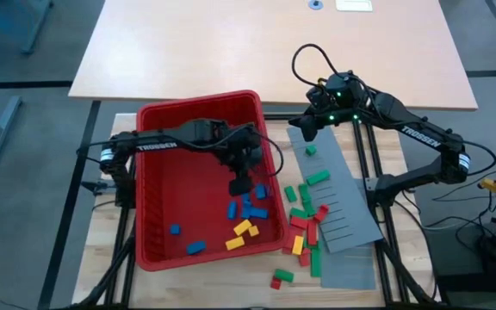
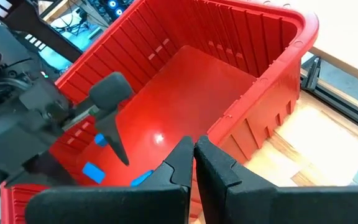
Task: Sort blocks
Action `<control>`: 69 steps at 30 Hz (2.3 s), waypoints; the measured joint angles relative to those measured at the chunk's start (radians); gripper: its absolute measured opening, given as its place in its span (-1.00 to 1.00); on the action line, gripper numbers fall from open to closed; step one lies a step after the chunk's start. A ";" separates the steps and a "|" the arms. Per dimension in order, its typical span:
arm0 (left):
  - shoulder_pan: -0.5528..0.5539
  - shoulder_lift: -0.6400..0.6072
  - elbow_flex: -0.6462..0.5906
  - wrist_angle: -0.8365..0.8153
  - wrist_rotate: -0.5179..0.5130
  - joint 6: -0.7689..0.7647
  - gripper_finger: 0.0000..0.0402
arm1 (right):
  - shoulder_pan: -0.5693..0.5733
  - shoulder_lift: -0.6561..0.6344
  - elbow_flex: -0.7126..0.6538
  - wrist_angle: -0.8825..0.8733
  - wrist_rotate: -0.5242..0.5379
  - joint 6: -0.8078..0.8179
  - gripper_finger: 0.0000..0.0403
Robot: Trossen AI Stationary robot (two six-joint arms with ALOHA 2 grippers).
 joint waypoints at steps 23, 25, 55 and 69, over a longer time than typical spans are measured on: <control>0.000 -0.061 -0.572 0.207 -0.008 -0.696 0.55 | 0.000 0.000 0.000 0.000 0.000 -0.019 -1.00; 0.000 -0.061 -0.600 0.243 -0.007 -0.724 0.55 | 0.000 0.000 0.000 -0.002 0.000 -0.018 -1.00; -0.022 -0.053 -0.759 0.426 0.132 -0.851 0.55 | 0.000 0.000 0.000 0.000 0.000 -0.007 -1.00; -0.035 0.040 -0.761 0.479 0.177 -0.866 0.55 | 0.000 0.000 0.000 0.003 0.000 0.001 -1.00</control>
